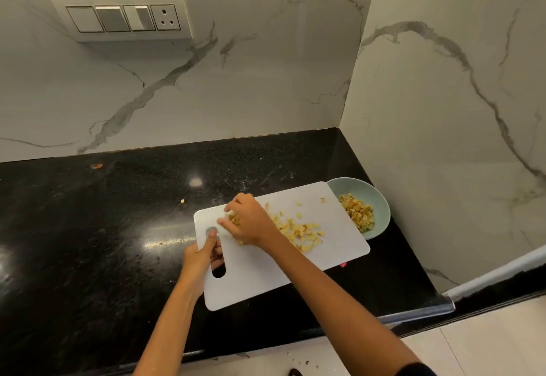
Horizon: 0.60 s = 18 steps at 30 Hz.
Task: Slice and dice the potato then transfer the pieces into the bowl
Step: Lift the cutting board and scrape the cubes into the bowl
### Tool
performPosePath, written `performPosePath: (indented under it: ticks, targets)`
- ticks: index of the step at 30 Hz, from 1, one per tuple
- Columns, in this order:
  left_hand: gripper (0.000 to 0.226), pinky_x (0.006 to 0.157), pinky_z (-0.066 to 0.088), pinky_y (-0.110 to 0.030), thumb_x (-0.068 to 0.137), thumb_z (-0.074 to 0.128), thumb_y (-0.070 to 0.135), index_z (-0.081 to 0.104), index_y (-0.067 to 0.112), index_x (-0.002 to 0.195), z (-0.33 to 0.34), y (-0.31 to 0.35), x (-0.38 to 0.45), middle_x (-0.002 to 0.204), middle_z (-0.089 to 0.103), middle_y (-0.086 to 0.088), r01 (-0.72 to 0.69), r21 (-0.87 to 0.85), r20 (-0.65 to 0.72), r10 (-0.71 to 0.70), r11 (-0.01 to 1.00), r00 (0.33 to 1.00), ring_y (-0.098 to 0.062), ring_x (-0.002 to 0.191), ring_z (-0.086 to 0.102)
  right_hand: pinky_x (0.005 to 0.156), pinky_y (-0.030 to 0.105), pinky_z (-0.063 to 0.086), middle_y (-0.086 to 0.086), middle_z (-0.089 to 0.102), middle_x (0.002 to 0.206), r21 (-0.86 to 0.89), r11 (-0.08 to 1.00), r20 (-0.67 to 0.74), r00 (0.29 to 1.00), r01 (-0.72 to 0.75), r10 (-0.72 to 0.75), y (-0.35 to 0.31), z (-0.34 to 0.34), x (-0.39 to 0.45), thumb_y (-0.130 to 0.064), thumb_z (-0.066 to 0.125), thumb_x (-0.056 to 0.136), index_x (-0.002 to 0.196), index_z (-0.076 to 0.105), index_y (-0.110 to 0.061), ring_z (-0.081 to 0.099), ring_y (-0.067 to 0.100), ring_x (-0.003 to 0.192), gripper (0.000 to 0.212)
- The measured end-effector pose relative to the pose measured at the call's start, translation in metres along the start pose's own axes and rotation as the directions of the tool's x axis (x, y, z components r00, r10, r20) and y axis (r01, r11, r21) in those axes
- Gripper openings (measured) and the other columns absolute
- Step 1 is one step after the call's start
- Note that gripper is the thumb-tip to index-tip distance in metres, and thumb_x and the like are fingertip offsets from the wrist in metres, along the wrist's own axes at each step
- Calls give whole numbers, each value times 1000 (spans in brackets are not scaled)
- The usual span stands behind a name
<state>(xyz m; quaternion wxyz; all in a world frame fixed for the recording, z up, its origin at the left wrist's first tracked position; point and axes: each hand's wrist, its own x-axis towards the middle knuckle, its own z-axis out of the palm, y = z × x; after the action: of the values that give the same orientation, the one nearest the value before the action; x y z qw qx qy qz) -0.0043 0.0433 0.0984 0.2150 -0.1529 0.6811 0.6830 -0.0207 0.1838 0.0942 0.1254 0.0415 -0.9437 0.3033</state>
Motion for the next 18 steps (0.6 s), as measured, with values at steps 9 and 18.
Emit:
performPosePath:
  ticks: [9,18]
  targets:
    - [34,59,55,-28,90,56,34,60,0,86,-4,-6,5,78,64,-15,16,-28,9,-15,999,1000,-26,74,65,60,34,32,12,49,75,-180,984,-4,1000,-15,14,42,-22,-12,-9,56,73,69,53,-3,39,22,72,8]
    - [28,53,56,-24,92,55,29,60,2,84,-1,-5,2,75,62,-14,13,-66,23,-11,998,1000,-25,70,64,87,23,39,8,66,99,184,951,-273,917,-248,292,89,-59,-50,-15,51,80,96,68,-5,54,15,96,25]
